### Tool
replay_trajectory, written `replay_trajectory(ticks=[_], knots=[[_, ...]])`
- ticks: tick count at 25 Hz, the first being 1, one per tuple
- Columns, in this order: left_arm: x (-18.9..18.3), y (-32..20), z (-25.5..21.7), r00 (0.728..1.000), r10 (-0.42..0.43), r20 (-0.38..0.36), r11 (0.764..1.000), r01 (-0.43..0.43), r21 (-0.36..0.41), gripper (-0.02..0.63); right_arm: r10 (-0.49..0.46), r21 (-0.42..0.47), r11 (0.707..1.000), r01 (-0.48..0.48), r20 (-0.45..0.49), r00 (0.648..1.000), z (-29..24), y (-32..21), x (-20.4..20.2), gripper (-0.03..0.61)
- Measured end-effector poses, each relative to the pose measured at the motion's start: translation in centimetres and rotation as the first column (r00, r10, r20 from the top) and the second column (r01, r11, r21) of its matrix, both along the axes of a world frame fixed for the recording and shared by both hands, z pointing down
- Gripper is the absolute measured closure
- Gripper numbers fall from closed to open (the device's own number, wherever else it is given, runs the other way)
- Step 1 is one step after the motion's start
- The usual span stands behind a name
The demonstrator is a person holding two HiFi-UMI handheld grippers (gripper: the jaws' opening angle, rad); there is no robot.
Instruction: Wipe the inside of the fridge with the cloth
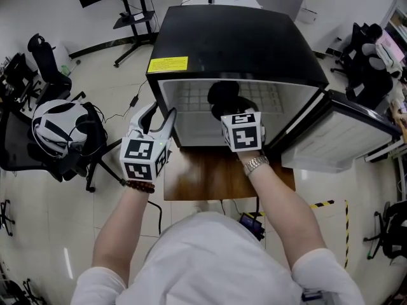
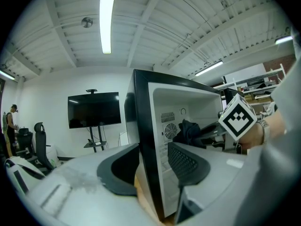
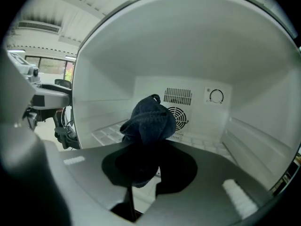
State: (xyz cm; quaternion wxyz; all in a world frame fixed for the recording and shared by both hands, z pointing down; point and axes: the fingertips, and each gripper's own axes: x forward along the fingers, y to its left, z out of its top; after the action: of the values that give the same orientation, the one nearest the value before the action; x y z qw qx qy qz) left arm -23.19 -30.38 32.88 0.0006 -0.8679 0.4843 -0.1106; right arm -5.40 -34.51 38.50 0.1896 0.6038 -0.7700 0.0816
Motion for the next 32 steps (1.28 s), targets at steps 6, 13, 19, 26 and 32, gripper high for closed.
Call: replay_trajectory(ticks=[6,13,19,26,32], knots=[[0.0,0.0,0.1,1.0,-0.016,-0.001,1.0,0.016,-0.006,0.428,0.062,0.001,0.998,-0.062,-0.006,0.998,0.1,0.3,4.3,0.508],[-0.1,0.1,0.1,0.999,-0.046,-0.019,0.999,0.046,-0.011,0.428,0.122,-0.01,0.992,-0.122,-0.014,0.992,0.3,0.7,8.5,0.508],[-0.1,0.2,0.3,0.997,-0.072,-0.034,0.997,0.071,-0.019,0.43,0.168,-0.025,0.985,-0.168,-0.021,0.986,0.8,1.1,11.2,0.508],[-0.2,0.4,0.5,0.995,-0.09,-0.045,0.996,0.089,-0.026,0.43,0.199,-0.022,0.98,-0.199,-0.028,0.98,0.7,1.4,12.8,0.508],[-0.2,0.6,0.6,0.993,-0.105,-0.051,0.994,0.103,-0.029,0.43,0.213,-0.017,0.977,-0.213,-0.016,0.977,0.4,1.6,13.5,0.508]])
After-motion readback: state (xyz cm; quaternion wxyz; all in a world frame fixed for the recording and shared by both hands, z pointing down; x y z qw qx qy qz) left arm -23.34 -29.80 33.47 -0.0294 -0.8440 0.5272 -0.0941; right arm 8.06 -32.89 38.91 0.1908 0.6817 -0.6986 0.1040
